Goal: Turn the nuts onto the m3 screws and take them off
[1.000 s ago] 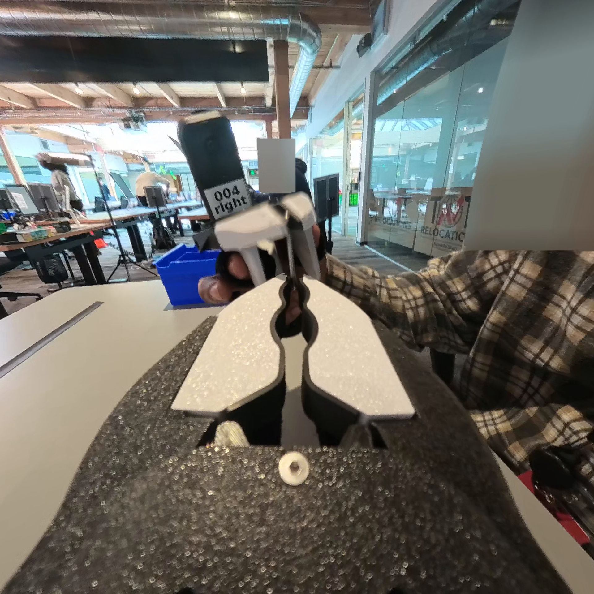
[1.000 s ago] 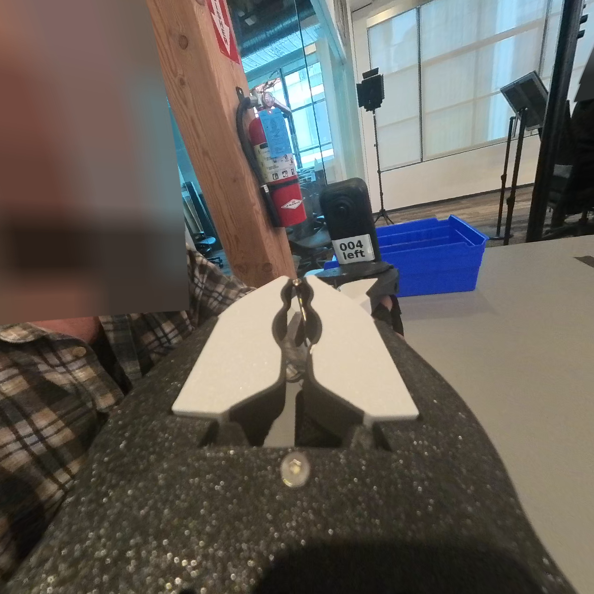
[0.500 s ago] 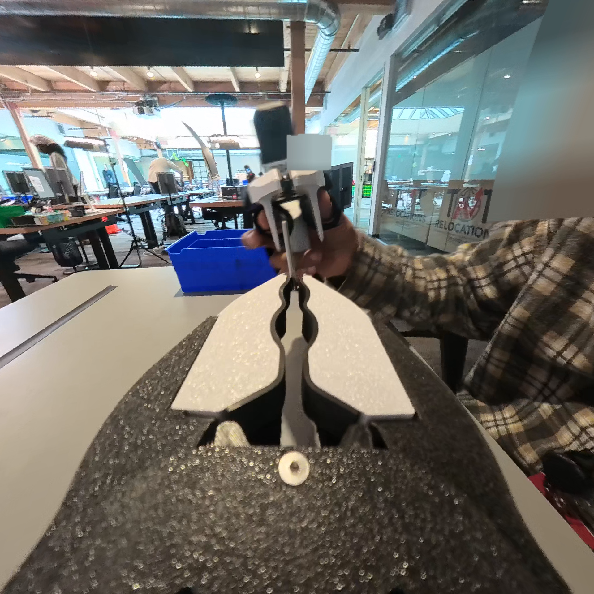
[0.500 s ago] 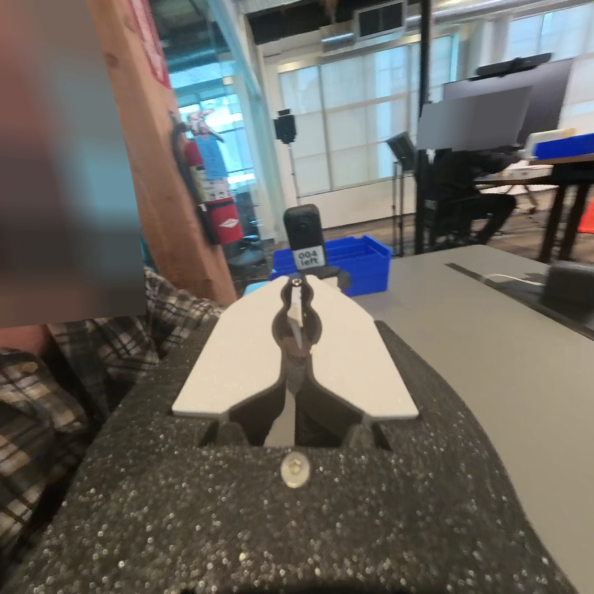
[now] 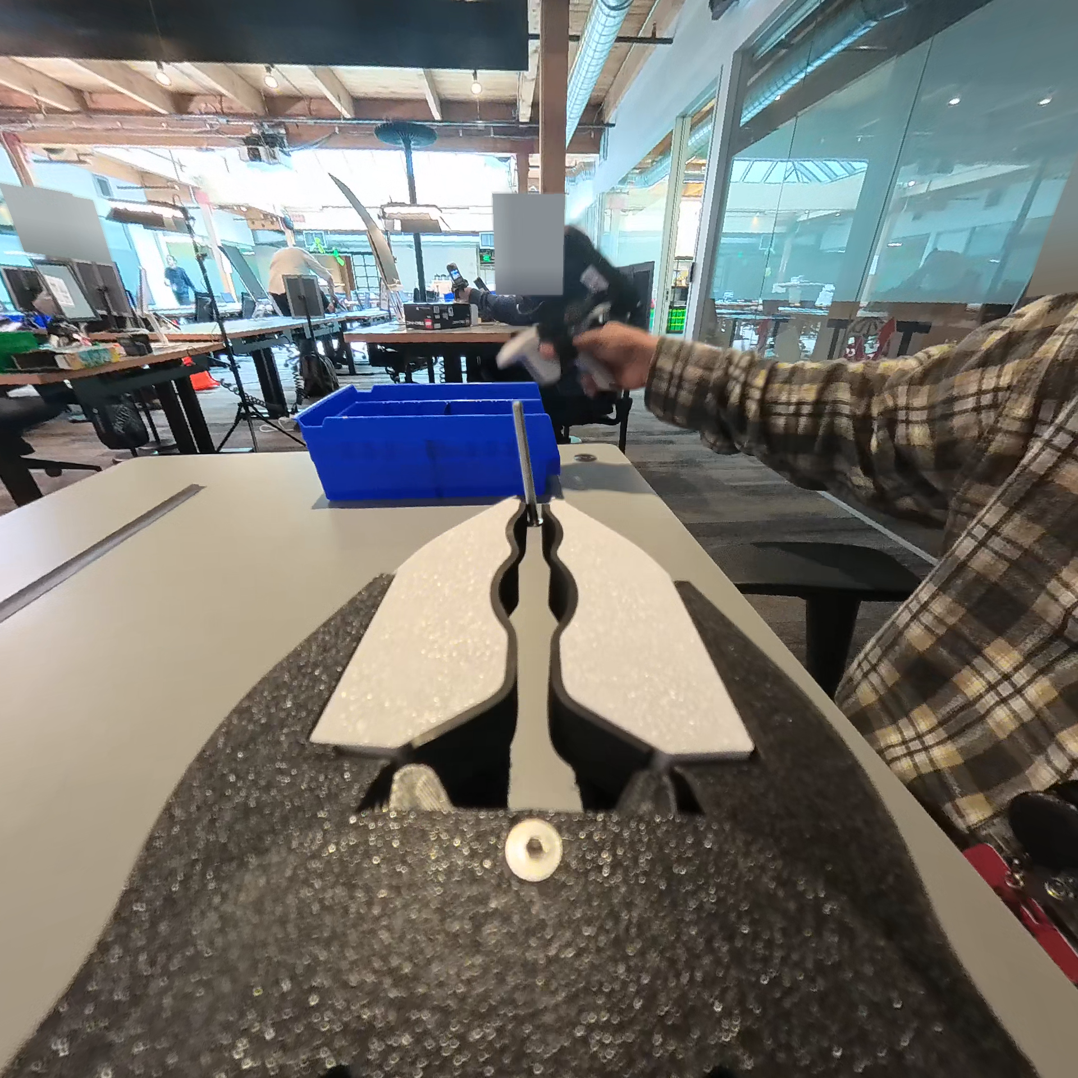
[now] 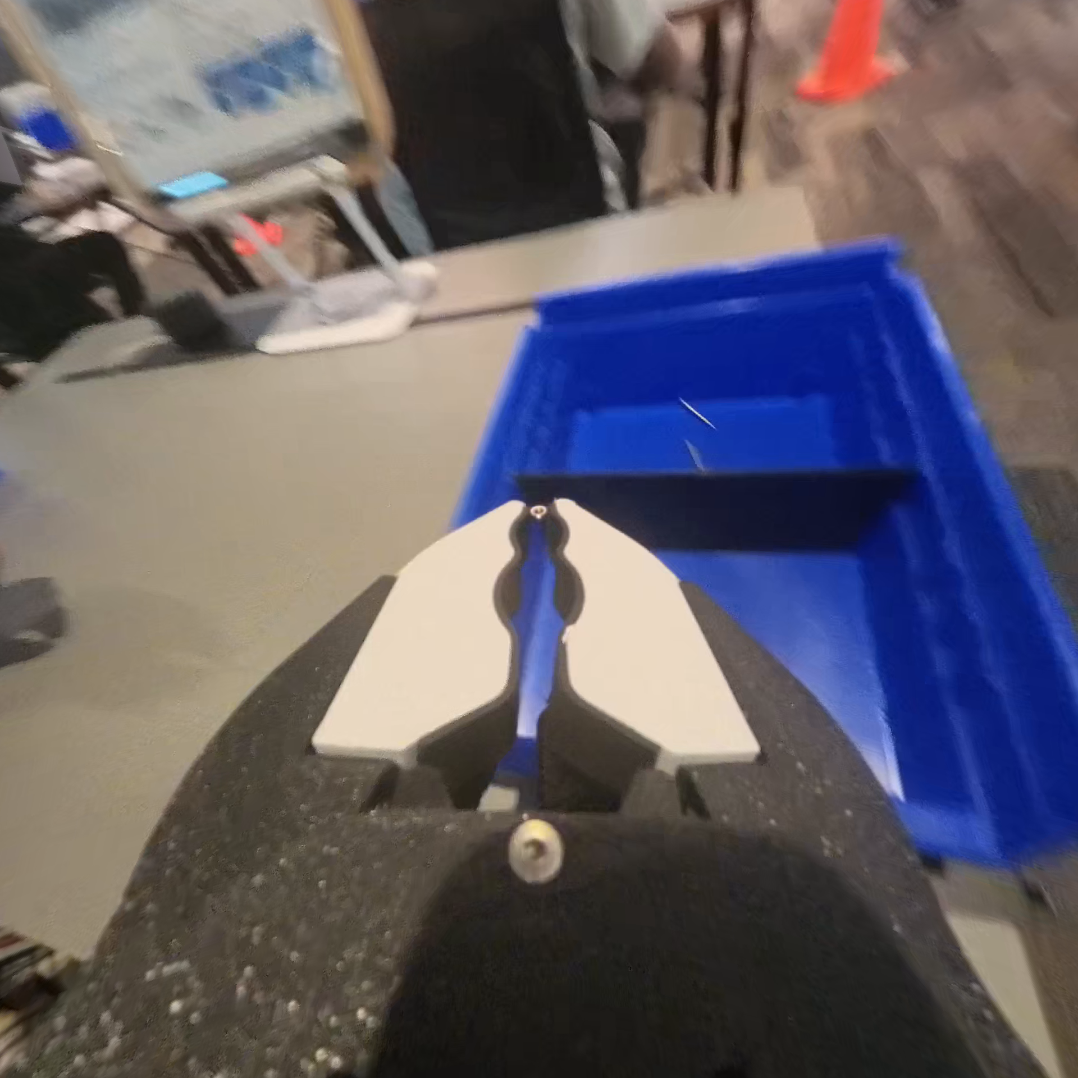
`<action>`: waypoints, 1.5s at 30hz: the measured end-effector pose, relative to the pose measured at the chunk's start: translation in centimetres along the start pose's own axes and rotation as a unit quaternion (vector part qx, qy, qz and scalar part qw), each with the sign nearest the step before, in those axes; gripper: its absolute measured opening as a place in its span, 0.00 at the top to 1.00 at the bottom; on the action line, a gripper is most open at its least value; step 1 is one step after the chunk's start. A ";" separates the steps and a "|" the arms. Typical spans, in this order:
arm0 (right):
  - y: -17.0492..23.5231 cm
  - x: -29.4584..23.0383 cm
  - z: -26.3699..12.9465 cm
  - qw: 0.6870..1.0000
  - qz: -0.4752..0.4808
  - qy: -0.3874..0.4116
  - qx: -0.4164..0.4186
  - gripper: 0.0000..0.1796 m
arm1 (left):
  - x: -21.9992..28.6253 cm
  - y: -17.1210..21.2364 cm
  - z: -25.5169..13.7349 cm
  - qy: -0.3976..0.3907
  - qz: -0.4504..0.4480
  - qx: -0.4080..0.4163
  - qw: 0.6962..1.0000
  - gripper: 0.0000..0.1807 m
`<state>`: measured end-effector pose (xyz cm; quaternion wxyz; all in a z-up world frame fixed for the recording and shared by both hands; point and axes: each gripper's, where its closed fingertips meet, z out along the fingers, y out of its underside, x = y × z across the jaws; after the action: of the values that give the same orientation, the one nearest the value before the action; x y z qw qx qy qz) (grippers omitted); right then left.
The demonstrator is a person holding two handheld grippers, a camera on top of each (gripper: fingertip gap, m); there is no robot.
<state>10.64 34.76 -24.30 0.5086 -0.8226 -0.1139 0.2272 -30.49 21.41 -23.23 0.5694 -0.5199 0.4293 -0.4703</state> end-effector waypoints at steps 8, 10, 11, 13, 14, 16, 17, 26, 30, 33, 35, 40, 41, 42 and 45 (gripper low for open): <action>6.4 6.2 1.0 0.990 0.022 0.071 -0.121 0.95 | 0.3 0.6 0.5 0.001 -0.001 -0.009 1.000 0.98; 6.5 6.3 1.0 0.988 0.011 0.080 -0.129 0.94 | 0.2 0.5 0.4 0.000 -0.002 -0.009 1.000 0.98; 6.5 6.2 1.0 0.988 0.006 0.081 -0.130 0.93 | 0.2 0.5 0.4 -0.001 -0.003 -0.008 1.000 0.98; 6.2 6.1 0.9 0.988 -0.004 0.086 -0.131 0.91 | 0.1 0.4 0.3 -0.002 -0.003 -0.006 1.000 0.98; 6.0 6.1 0.8 0.988 -0.010 0.088 -0.129 0.90 | 0.0 0.4 0.2 -0.003 -0.003 -0.005 1.000 0.98; 5.1 5.5 0.6 0.989 -0.020 0.085 -0.120 0.89 | 0.0 0.3 0.1 -0.005 -0.004 -0.004 1.000 0.98; 4.3 4.8 0.4 0.991 -0.024 0.080 -0.106 0.90 | -0.1 0.3 0.1 -0.007 -0.003 -0.003 1.000 0.98; -3.8 -18.1 3.1 0.963 -0.170 -0.193 0.076 0.87 | -0.7 0.0 -0.2 -0.017 -0.017 0.011 1.000 0.98; -1.9 -31.3 4.9 0.890 -0.161 -0.411 0.118 0.86 | -0.7 -0.3 -0.3 -0.019 -0.014 0.013 1.000 0.98; 0.0 -37.8 6.1 0.837 -0.143 -0.512 0.127 0.85 | -0.8 -0.4 -0.5 -0.021 -0.013 0.016 1.000 0.98; 1.1 -40.4 7.1 0.818 -0.146 -0.542 0.124 0.83 | -0.8 -0.5 -0.6 -0.022 -0.014 0.018 1.000 0.98; 3.0 -43.8 8.3 0.793 -0.144 -0.583 0.105 0.84 | -1.0 -0.4 -0.9 -0.022 -0.015 0.016 1.000 0.98; 3.2 -44.2 8.4 0.791 -0.144 -0.587 0.098 0.84 | -1.0 -0.4 -0.9 -0.021 -0.016 0.016 1.000 0.98; 3.4 -44.6 8.7 0.790 -0.144 -0.589 0.090 0.84 | -1.0 -0.4 -0.9 -0.021 -0.016 0.015 1.000 0.98; 3.7 -45.2 9.0 0.785 -0.150 -0.595 0.079 0.85 | -0.9 -0.5 -0.9 -0.019 -0.013 0.015 1.000 0.98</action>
<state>-33.26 21.21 -19.30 0.4310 -0.4535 -0.4978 0.6007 -31.54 22.13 -22.85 0.5788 -0.5260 0.4046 -0.4739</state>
